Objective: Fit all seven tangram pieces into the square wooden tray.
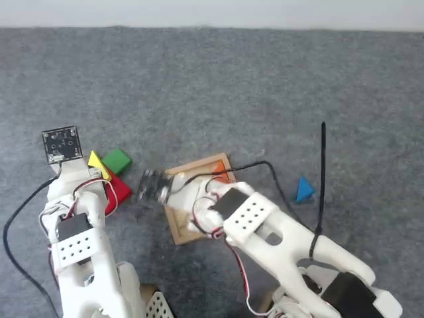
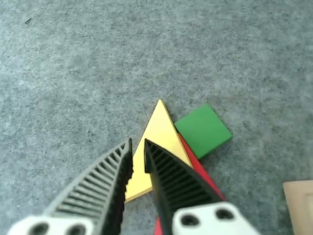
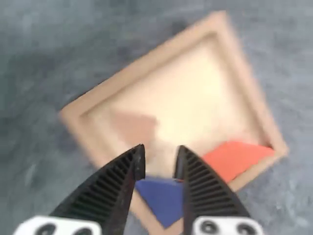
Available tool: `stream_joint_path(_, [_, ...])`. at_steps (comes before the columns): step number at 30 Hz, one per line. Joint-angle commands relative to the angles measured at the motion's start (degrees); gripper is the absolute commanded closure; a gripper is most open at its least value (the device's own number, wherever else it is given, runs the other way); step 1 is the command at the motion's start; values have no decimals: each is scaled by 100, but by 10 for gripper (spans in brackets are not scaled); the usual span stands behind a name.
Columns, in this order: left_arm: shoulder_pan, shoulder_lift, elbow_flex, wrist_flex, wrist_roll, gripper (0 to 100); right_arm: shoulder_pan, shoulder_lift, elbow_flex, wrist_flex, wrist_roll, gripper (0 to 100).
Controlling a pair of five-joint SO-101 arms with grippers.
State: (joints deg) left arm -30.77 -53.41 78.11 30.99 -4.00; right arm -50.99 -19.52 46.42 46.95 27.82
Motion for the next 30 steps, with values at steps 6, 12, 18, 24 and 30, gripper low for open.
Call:
stream_joint_path(6, [-9, -158, -84, -141, 62, 961, 295, 936, 0, -1780, -1143, 979])
stream_joint_path(12, [-9, -158, -84, -141, 62, 961, 4, 1798, -932, -558, -1116, 980])
stream_joint_path(18, [-9, -158, -84, -141, 62, 961, -365, 1903, -1037, -66, -615, 980])
stream_joint_path(24, [-9, -158, -84, -141, 62, 961, -374, 1895, -1064, 207, -299, 980])
stream_joint_path(30, [-18, -158, -84, -141, 62, 961, -356, 1833, -1090, 154, -308, 976])
